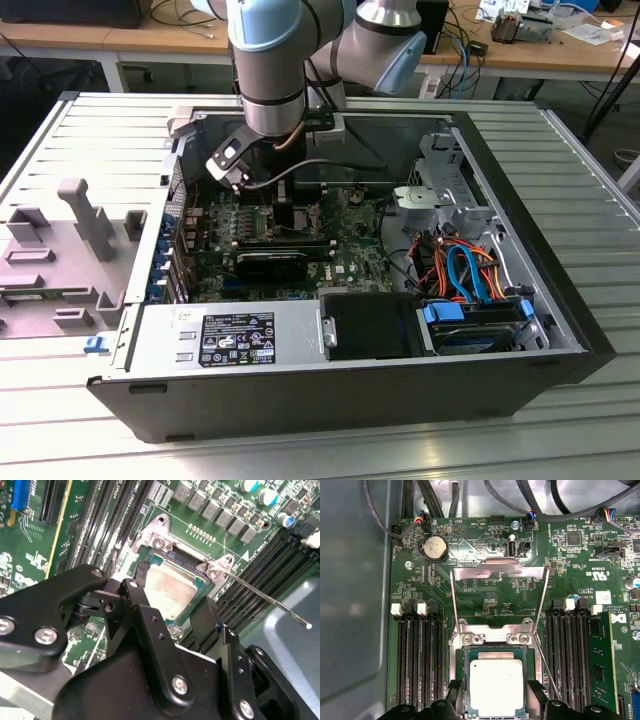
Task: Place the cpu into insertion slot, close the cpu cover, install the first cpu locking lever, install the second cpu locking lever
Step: 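Place the cpu into insertion slot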
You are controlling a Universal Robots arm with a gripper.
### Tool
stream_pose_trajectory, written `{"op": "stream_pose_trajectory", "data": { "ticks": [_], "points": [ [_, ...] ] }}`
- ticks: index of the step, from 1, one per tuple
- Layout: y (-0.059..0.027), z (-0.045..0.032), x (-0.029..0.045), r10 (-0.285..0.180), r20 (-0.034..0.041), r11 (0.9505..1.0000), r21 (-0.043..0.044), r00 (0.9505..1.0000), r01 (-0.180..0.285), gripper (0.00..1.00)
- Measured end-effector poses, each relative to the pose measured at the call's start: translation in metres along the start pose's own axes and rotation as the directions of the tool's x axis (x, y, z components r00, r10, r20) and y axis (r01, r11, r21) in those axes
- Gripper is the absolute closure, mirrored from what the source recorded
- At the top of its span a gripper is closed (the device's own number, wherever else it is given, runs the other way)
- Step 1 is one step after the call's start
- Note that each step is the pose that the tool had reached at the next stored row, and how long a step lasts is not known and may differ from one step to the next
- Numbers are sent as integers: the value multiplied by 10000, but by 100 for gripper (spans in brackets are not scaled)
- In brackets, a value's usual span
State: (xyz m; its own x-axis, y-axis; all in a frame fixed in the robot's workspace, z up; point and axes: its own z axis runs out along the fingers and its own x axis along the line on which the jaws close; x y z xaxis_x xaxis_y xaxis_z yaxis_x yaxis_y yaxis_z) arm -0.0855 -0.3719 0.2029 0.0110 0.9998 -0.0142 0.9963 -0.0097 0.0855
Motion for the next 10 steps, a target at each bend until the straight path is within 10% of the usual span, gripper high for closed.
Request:
{"op": "stream_pose_trajectory", "data": {
  "ticks": [4,10],
  "points": [
    [3,-7,0,22,-237,10000,5,9997,-22,40],
    [7,-34,-6,21,-244,10000,3,9997,-21,48]
  ]
}}
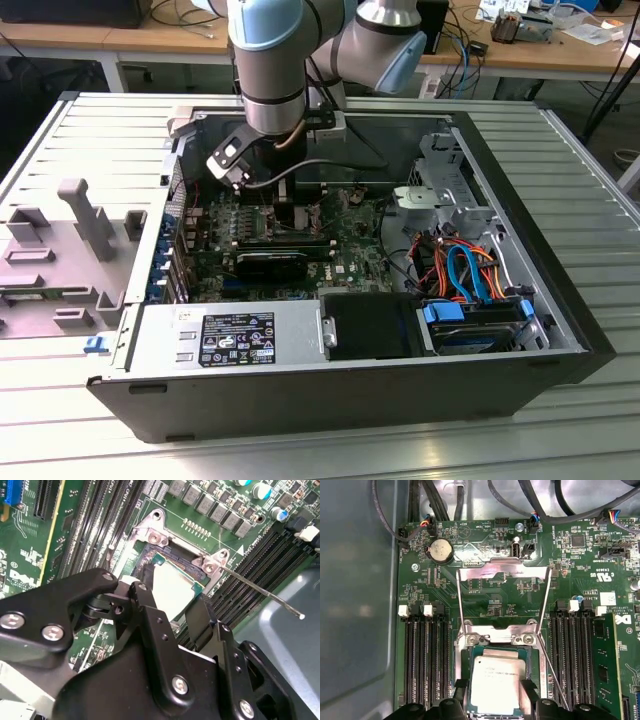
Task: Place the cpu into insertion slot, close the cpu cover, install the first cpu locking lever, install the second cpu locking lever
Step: 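Place the cpu into insertion slot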
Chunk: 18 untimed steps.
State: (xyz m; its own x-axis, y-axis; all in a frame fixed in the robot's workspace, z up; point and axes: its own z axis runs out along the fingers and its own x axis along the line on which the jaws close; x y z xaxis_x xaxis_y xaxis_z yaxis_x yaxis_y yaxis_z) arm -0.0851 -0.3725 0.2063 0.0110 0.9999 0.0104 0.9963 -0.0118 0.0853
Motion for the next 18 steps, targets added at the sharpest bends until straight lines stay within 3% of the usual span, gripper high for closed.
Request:
{"op": "stream_pose_trajectory", "data": {
  "ticks": [4,11,15,16,18],
  "points": [
    [0,0,-2,-1,10,10000,0,10000,1,48],
    [0,1,-2,-92,295,10000,-3,9995,92,48],
    [1,-1,-2,-135,320,9999,-2,9994,135,48],
    [4,-37,-2,-137,323,9999,-1,9994,137,48],
    [16,-182,0,-136,324,9999,-1,9994,137,48]
  ]
}}
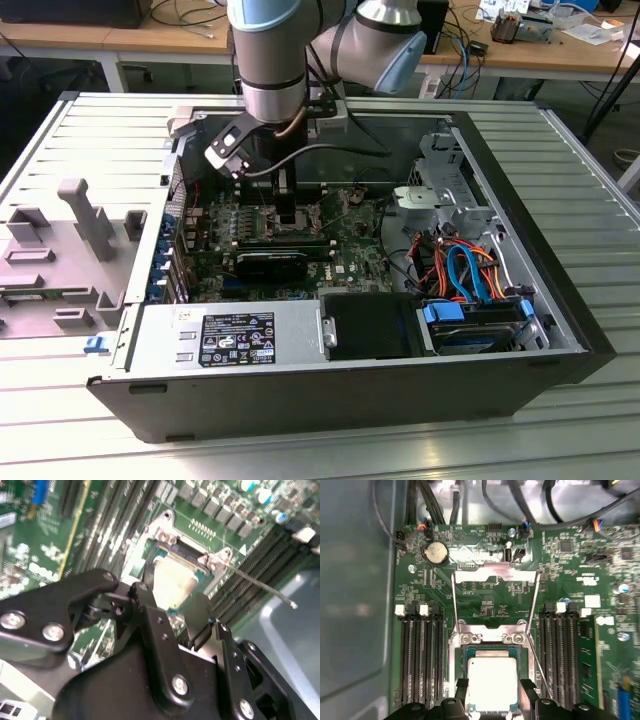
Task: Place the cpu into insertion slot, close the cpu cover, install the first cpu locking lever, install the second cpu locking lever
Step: 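Place the cpu into insertion slot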
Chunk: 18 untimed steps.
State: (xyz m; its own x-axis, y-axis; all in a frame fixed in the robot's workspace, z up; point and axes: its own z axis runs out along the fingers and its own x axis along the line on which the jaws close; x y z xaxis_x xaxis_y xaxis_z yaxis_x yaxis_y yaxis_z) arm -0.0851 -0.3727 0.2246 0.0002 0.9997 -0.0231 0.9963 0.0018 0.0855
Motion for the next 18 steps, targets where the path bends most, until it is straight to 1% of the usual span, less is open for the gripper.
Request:
{"op": "stream_pose_trajectory", "data": {
  "ticks": [2,3,5,6,7,9,11,12,13,15,18],
  "points": [
    [2,-20,0,0,-11,10000,-2,10000,0,48],
    [5,-21,-1,7,-114,10000,12,9999,-7,48],
    [20,-19,0,17,-206,10000,62,9998,-15,50],
    [40,-17,0,23,-285,9999,141,9996,-19,56],
    [69,-13,0,25,-302,9997,241,9995,-17,63],
    [120,-7,0,27,-303,9992,409,9995,-15,75],
    [221,5,0,30,-303,9974,716,9995,-8,87],
    [243,6,0,30,-303,9970,771,9995,-6,89],
    [258,8,0,26,-283,9968,803,9996,-4,89],
    [261,-8,-1,23,-220,9967,806,9998,-5,89],
    [267,-72,-2,14,-126,9968,805,9999,-4,89]
  ]
}}
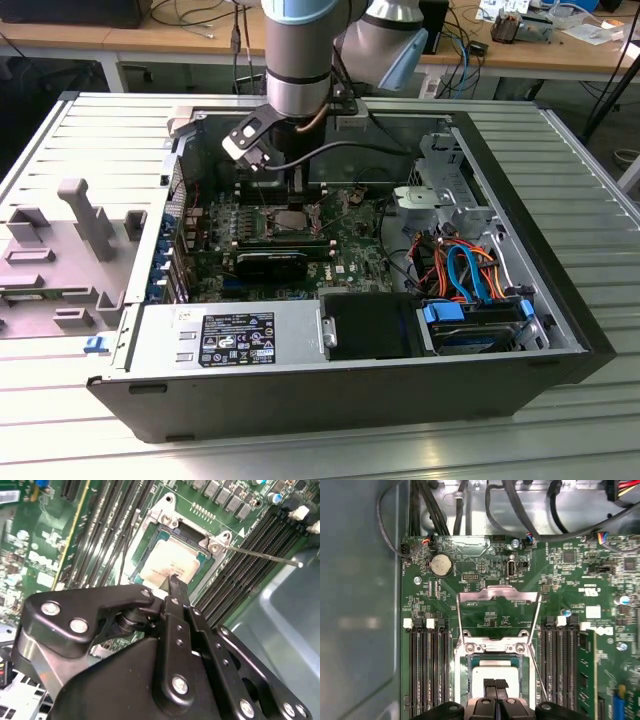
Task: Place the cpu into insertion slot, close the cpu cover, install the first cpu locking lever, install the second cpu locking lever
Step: 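Place the cpu into insertion slot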
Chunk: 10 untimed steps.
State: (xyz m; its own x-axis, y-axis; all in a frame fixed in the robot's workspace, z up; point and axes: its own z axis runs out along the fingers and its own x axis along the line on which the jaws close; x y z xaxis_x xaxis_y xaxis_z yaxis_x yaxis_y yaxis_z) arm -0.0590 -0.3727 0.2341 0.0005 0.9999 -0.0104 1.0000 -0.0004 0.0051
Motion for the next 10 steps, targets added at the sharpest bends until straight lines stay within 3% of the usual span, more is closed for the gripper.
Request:
{"op": "stream_pose_trajectory", "data": {
  "ticks": [3,10],
  "points": [
    [0,-90,0,0,29,10000,-1,10000,0,89],
    [0,-92,-1,0,30,10000,-1,10000,0,89]
  ]
}}
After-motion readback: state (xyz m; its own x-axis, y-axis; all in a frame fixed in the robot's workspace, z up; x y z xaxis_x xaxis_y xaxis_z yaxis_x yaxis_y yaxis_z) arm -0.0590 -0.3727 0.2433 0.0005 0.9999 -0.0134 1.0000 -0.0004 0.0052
